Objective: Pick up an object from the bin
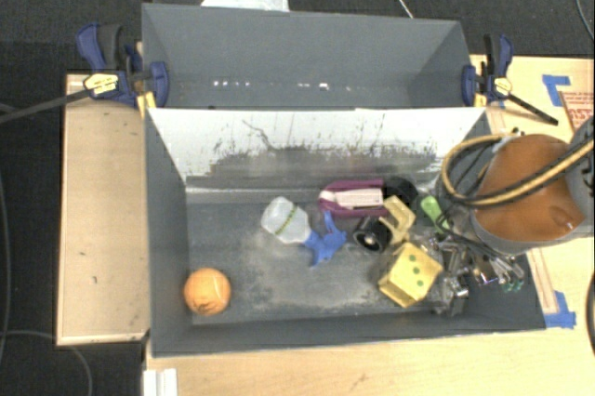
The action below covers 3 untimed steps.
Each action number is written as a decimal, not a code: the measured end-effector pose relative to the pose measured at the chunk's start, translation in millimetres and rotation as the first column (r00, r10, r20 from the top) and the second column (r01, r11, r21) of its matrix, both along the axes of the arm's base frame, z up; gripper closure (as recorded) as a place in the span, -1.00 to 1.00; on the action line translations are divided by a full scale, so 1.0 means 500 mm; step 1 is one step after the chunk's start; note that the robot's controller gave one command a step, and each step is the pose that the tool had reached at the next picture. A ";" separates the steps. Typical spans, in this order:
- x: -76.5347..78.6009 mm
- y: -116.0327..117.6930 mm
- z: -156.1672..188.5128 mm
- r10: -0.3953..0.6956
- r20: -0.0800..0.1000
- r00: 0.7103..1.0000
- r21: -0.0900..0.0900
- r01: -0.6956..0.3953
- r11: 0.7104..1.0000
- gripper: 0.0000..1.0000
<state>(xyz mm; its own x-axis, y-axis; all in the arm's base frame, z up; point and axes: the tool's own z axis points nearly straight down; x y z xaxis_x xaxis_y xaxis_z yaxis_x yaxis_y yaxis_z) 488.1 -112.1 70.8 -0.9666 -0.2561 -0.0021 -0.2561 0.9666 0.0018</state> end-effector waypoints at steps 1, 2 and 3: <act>0.037 0.085 -0.001 0.092 -0.003 0.996 -0.002 -0.092 0.996 -1.00; 0.138 0.153 0.021 0.176 0.002 0.984 -0.001 -0.176 0.984 -1.00; 0.101 0.068 -0.001 0.185 0.002 0.983 -0.002 -0.185 0.983 -1.00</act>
Offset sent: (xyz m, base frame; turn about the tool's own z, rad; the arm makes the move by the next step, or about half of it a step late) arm 0.0189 0.0429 -0.0008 -0.0866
